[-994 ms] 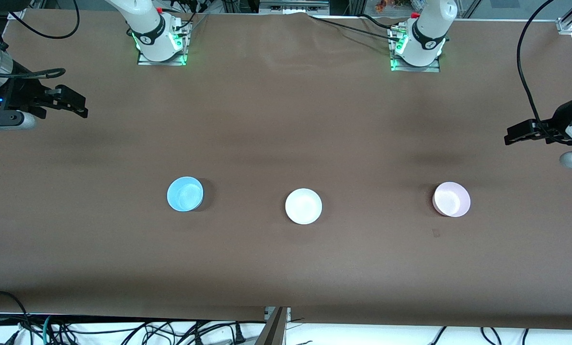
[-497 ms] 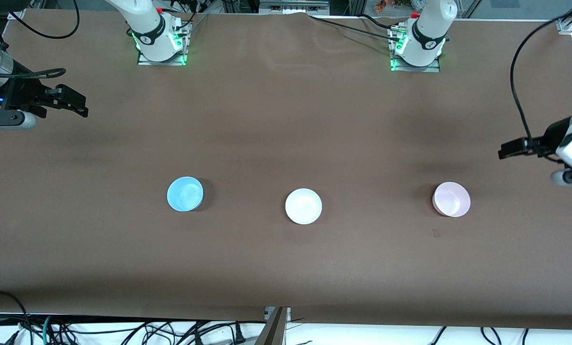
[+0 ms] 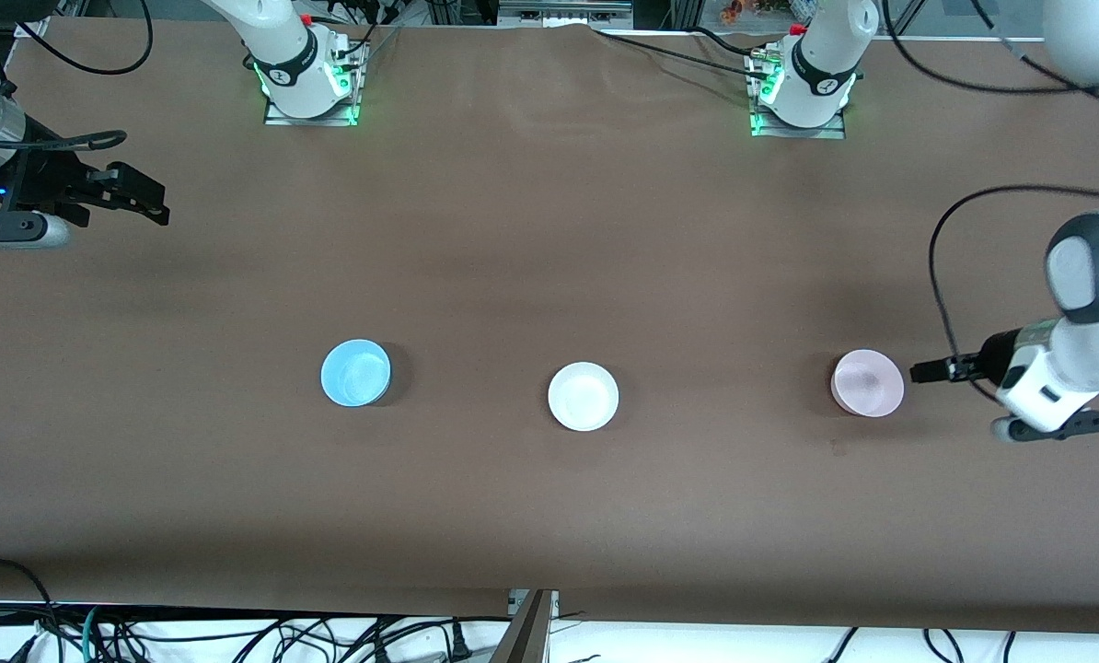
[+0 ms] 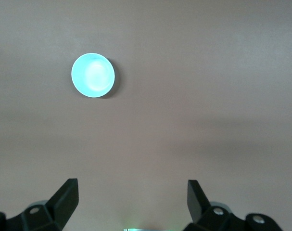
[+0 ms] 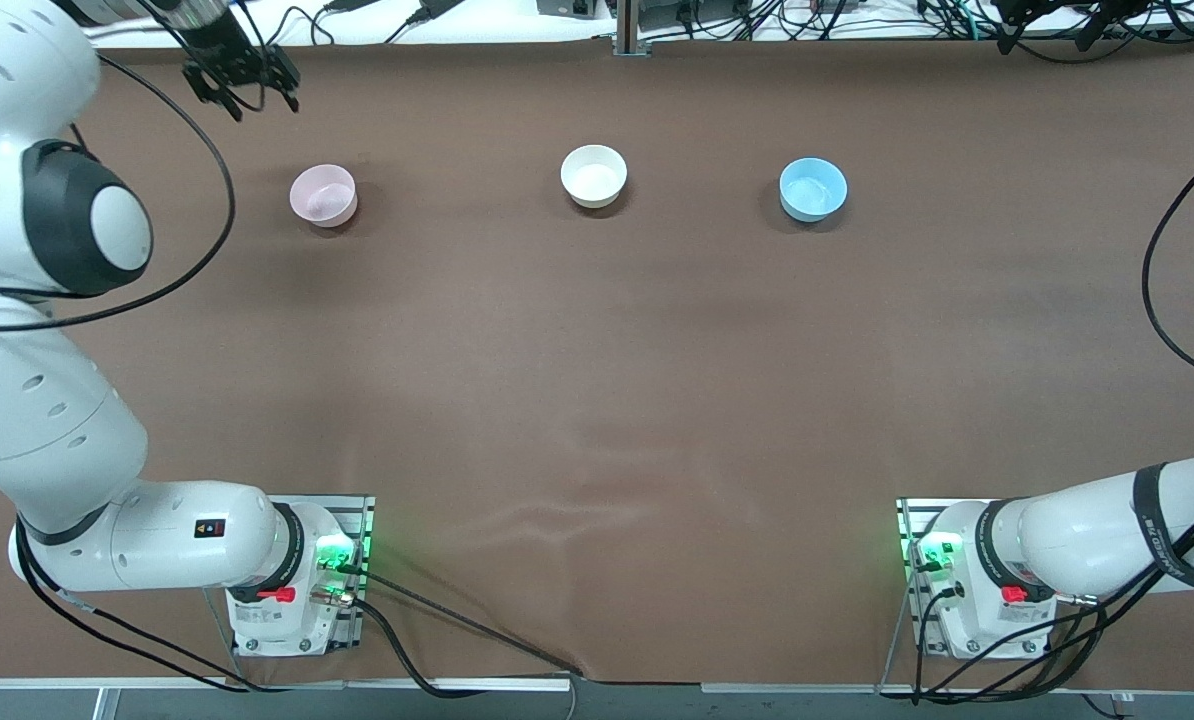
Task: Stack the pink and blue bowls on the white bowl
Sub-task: 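Lower the left gripper onto the pink bowl rim and grasp it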
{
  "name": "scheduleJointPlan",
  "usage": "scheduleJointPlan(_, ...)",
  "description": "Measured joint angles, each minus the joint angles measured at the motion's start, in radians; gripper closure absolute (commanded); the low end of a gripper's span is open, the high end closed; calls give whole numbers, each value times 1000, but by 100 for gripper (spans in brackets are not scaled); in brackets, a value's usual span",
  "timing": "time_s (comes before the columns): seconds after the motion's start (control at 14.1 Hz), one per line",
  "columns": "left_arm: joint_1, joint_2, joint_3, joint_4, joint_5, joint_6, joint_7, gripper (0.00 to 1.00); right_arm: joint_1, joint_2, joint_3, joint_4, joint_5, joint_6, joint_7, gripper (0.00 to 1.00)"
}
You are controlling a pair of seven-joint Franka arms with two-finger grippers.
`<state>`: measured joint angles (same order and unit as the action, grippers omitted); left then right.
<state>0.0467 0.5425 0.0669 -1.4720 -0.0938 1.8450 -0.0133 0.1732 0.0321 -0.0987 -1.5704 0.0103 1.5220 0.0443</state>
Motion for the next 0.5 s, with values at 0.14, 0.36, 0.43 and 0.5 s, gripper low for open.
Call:
scheduleJointPlan(0.14, 12, 60, 0, -3, -4, 66, 38, 0, 0, 0, 0, 0, 0, 0, 0, 0)
scheduleJointPlan(0.36, 51, 116, 4, -47, -74, 177, 161, 0, 0, 0, 0, 0, 0, 0, 1, 0)
scheduleJointPlan(0.43, 62, 123, 5, -74, -87, 210, 183, 0, 0, 0, 0, 0, 0, 1, 1, 0)
scheduleJointPlan(0.5, 70, 127, 5, -103, -90, 241, 195, 6, 0, 0, 0, 0, 0, 1, 1, 0)
